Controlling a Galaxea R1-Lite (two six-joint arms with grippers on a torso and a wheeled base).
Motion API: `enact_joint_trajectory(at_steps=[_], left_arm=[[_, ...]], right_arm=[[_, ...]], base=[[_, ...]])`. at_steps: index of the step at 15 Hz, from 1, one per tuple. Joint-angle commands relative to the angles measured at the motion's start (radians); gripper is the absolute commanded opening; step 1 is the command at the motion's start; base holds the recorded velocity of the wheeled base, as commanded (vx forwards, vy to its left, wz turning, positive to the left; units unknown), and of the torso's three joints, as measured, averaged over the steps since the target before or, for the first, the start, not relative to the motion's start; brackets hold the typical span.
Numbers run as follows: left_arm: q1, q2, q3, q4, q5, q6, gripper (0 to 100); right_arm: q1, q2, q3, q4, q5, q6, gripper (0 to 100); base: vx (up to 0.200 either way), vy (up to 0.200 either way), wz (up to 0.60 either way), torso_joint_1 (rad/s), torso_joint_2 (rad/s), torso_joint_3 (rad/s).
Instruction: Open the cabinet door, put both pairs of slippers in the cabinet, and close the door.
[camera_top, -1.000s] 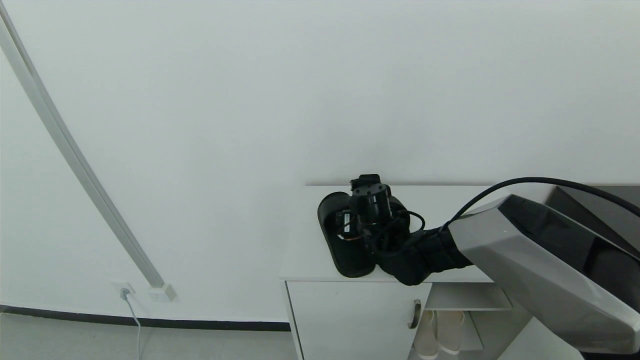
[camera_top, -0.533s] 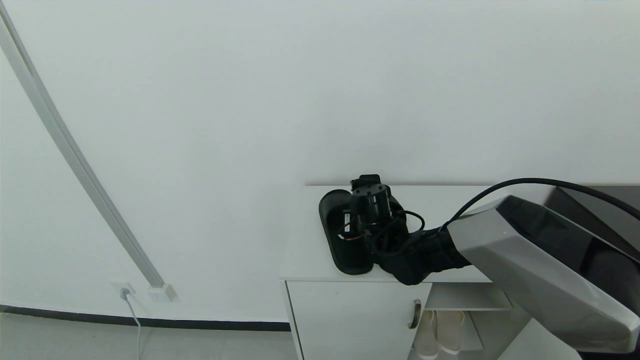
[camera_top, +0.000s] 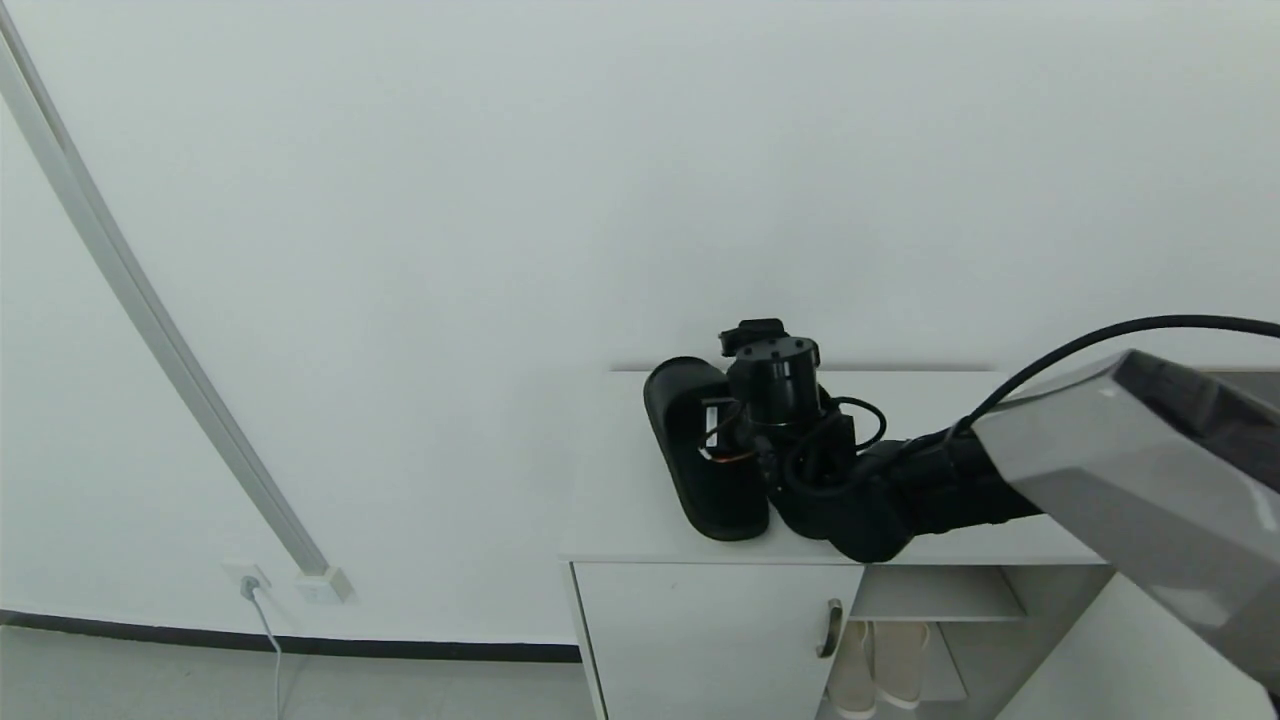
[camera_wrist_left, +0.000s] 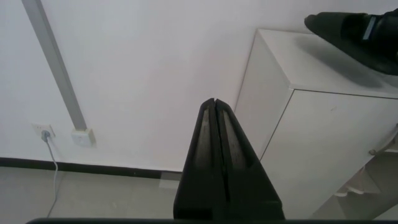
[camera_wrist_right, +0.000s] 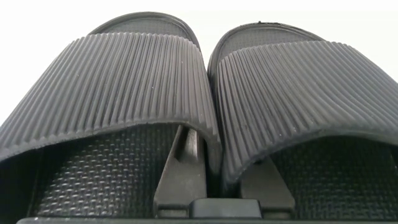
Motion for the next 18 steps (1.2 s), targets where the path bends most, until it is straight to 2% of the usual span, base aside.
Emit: enact_joint_trajectory(at_steps=[1, 5, 9, 17, 18], left_arm=[[0.0, 0.001, -0.001, 0.0, 0.0, 0.0, 0], [0.0, 0.001, -0.001, 0.0, -0.002, 0.001, 0], [0.0, 0.001, -0.001, 0.0, -0.003, 0.001, 0], [0.0, 0.001, -0.001, 0.0, -0.005, 0.0, 0], [0.0, 0.001, -0.001, 0.0, -0.006, 0.0, 0]], right_arm=[[0.013, -0.226, 0.216, -0.038, 0.089, -0.013, 0], [0.034, -0.421, 0.548, -0.17, 0.229, -0.028, 0], [0.057, -0.527, 0.693, -0.17, 0.368, -0.03, 0], [0.086, -0.529, 0.736, -0.175, 0.362, -0.033, 0], [0.088, -0.529, 0.737, -0.175, 0.362, -0.033, 0]], base=[[0.0, 0.0, 0.0, 0.0, 0.0, 0.0], [0.0, 0.0, 0.0, 0.0, 0.0, 0.0], [0.0, 0.0, 0.0, 0.0, 0.0, 0.0], [0.0, 0.0, 0.0, 0.0, 0.0, 0.0], [-0.2, 0.0, 0.0, 0.002, 0.01, 0.007]])
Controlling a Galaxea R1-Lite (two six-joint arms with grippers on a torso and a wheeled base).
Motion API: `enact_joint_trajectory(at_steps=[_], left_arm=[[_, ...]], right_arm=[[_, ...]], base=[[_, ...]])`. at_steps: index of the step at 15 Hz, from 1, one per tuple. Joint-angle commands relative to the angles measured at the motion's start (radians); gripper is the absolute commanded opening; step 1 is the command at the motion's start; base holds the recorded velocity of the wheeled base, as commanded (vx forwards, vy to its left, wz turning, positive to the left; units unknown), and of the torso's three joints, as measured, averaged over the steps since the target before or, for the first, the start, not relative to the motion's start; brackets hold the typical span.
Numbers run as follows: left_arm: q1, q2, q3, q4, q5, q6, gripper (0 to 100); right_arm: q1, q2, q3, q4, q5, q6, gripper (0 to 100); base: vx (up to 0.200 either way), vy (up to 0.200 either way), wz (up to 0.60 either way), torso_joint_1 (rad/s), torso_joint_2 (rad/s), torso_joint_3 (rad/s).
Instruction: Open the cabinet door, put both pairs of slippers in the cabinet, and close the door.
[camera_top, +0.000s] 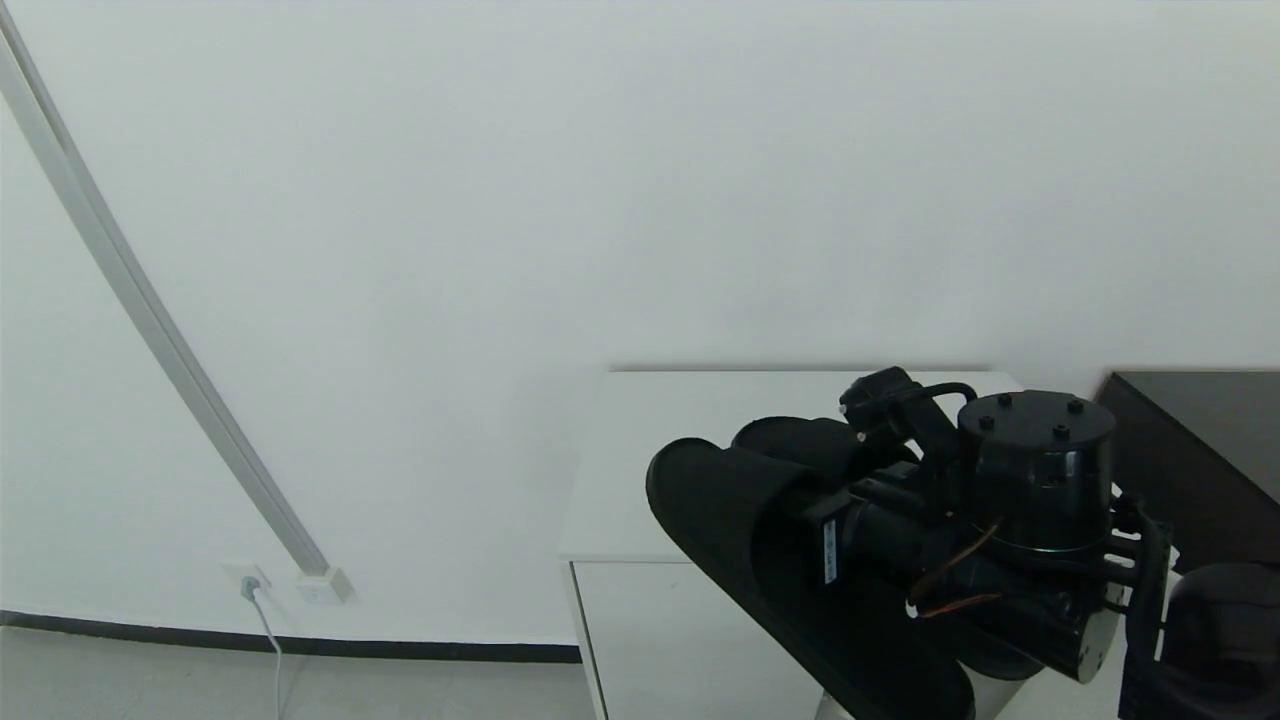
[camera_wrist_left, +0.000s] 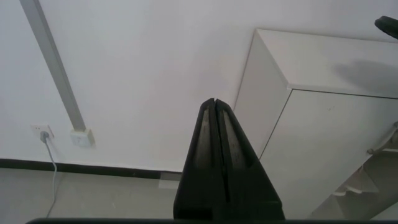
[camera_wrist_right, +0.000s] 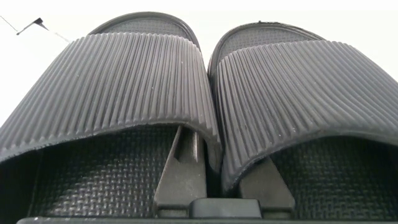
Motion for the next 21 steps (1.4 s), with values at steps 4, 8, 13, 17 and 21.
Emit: enact_joint_trajectory(at_steps=[4, 8, 13, 17, 21], left_arm=[[0.001, 0.001, 0.0, 0.0, 0.0, -0.002, 0], [0.001, 0.001, 0.0, 0.0, 0.0, -0.002, 0], [0.001, 0.001, 0.0, 0.0, 0.0, 0.0, 0], [0.001, 0.001, 0.0, 0.0, 0.001, 0.002, 0], [0.001, 0.001, 0.0, 0.0, 0.001, 0.002, 0]], right_arm=[[0.009, 0.002, 0.009, 0.0, 0.0, 0.0, 0], [0.011, 0.005, 0.016, 0.0, 0.0, -0.002, 0], [0.017, 0.007, 0.024, -0.002, 0.0, 0.0, 0], [0.015, 0.019, 0.03, -0.002, 0.0, 0.0, 0], [0.015, 0.021, 0.03, -0.002, 0.0, 0.0, 0]], base=[[-0.2, 0.0, 0.0, 0.006, 0.0, 0.002], [-0.2, 0.0, 0.0, -0.005, 0.0, 0.0], [-0.08, 0.0, 0.0, 0.0, 0.0, 0.001], [0.0, 0.0, 0.0, 0.0, 0.0, 0.0], [0.0, 0.0, 0.0, 0.0, 0.0, 0.0]])
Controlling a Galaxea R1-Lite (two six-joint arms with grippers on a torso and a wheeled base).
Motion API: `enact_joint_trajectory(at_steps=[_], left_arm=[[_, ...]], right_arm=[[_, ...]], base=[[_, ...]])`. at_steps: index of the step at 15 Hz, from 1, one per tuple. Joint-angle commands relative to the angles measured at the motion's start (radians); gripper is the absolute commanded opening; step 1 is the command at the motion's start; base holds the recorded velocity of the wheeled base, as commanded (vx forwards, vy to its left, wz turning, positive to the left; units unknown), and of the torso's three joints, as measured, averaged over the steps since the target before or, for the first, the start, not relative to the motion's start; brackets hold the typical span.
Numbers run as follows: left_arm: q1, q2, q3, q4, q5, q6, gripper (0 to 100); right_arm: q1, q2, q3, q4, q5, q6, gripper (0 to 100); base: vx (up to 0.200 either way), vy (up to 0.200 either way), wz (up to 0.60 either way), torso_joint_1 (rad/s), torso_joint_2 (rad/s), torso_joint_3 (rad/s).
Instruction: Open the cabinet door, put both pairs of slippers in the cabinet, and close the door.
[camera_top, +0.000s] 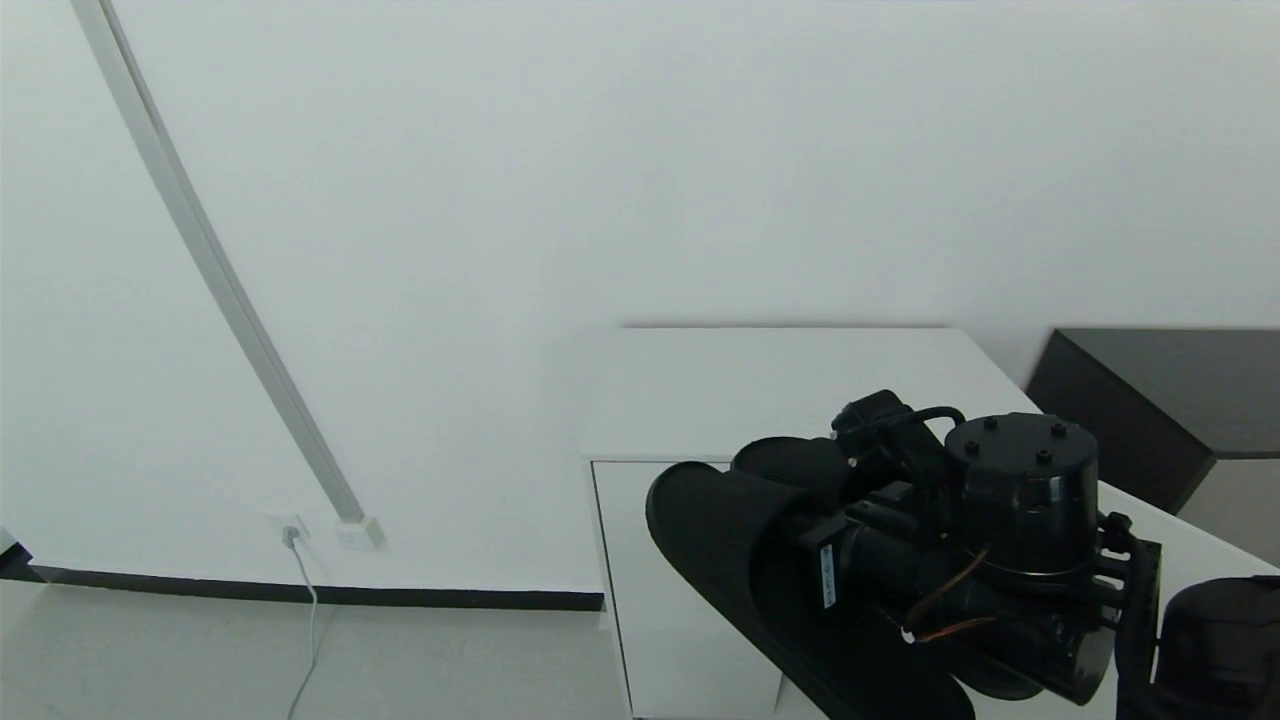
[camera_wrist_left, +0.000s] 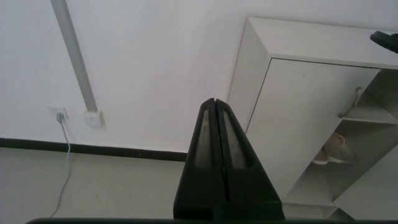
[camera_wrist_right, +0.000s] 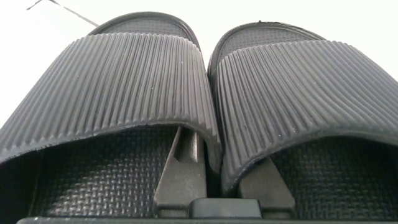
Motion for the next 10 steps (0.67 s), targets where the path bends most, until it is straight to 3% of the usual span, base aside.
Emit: enact_joint_trajectory(at_steps=[1, 5, 10], left_arm=[[0.0, 0.001, 0.0, 0.0, 0.0, 0.001, 0], [0.0, 0.001, 0.0, 0.0, 0.0, 0.001, 0], [0.0, 0.001, 0.0, 0.0, 0.006, 0.002, 0]], right_arm=[[0.001, 0.006, 0.001, -0.001, -0.001, 0.0, 0], [0.001, 0.012, 0.001, -0.001, -0.001, 0.0, 0], [0.001, 0.014, 0.002, -0.001, 0.001, 0.0, 0]], base=[[0.0, 0.0, 0.0, 0.0, 0.0, 0.0], [0.0, 0.0, 0.0, 0.0, 0.0, 0.0], [0.0, -0.2, 0.0, 0.003, 0.0, 0.003]])
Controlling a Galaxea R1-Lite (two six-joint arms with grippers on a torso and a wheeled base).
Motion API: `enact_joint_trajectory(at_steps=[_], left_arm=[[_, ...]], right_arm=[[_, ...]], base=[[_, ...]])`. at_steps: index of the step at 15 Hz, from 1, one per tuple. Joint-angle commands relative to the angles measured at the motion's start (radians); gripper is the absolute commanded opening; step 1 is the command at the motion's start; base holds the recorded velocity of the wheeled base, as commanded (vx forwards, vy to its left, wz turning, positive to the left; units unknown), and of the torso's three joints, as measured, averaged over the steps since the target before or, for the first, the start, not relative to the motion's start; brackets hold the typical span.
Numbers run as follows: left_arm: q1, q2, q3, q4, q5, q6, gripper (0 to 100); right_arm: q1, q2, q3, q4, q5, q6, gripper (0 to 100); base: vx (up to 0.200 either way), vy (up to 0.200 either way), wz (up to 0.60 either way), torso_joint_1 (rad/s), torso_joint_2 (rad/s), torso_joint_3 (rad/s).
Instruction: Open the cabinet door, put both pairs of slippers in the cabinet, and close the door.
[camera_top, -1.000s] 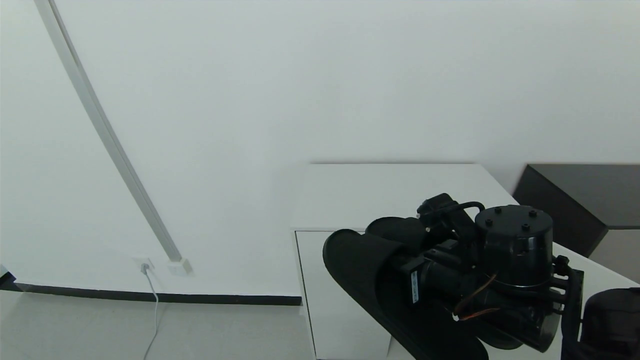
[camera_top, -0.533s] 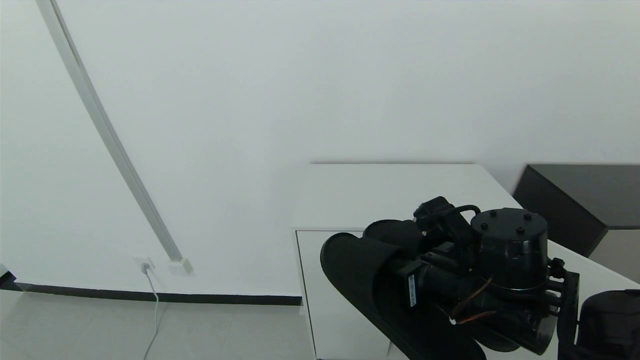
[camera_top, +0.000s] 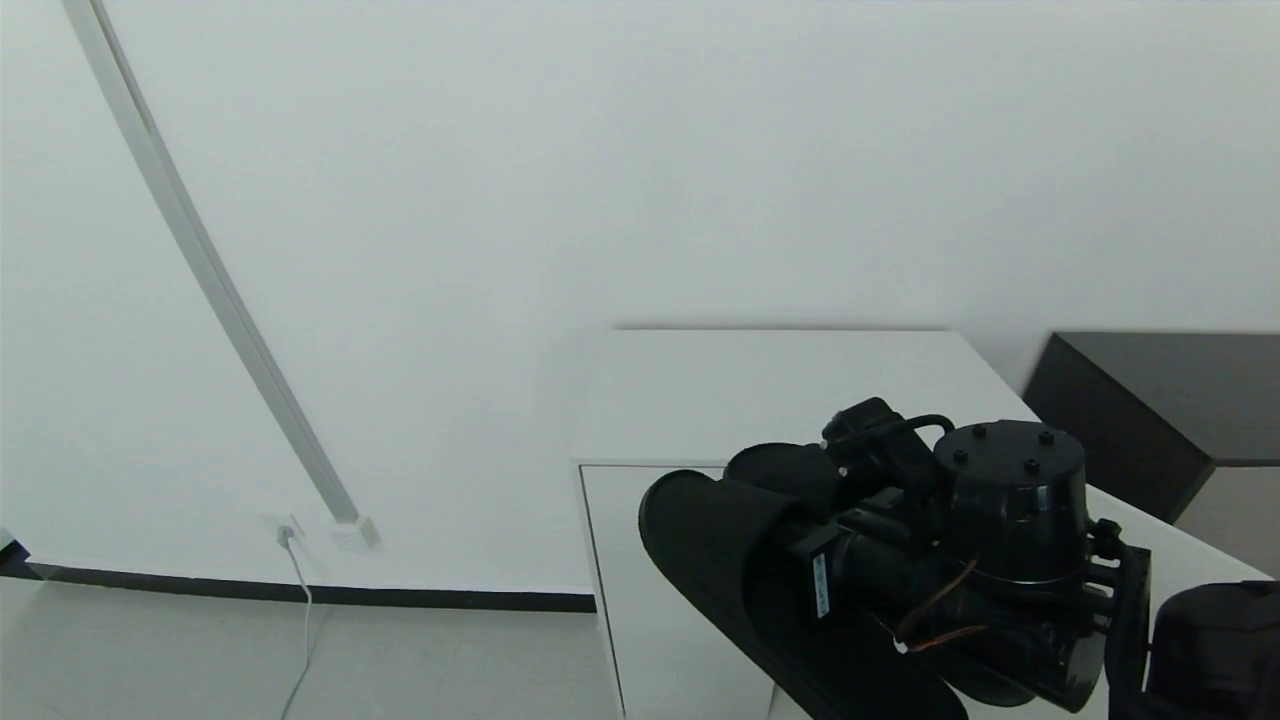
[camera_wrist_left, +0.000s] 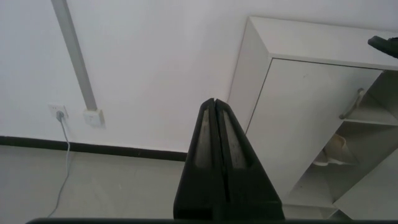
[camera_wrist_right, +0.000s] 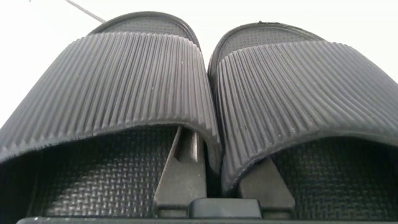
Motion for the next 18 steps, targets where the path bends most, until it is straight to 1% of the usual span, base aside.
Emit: enact_joint_trajectory(at_steps=[1, 13, 18], left_arm=[[0.0, 0.001, -0.001, 0.0, 0.001, -0.001, 0], [0.0, 0.001, 0.0, 0.0, -0.002, -0.001, 0], [0.0, 0.001, -0.001, 0.0, -0.002, -0.005, 0]], right_arm=[[0.001, 0.004, 0.001, 0.0, 0.0, 0.0, 0], [0.01, 0.01, 0.009, 0.0, -0.011, 0.0, 0], [0.013, 0.01, 0.009, 0.0, -0.011, 0.0, 0]], base=[[0.0, -0.2, 0.0, 0.007, 0.01, 0.002], [0.0, -0.2, 0.0, 0.002, 0.0, 0.002], [0.0, 0.0, 0.0, 0.0, 0.0, 0.0]])
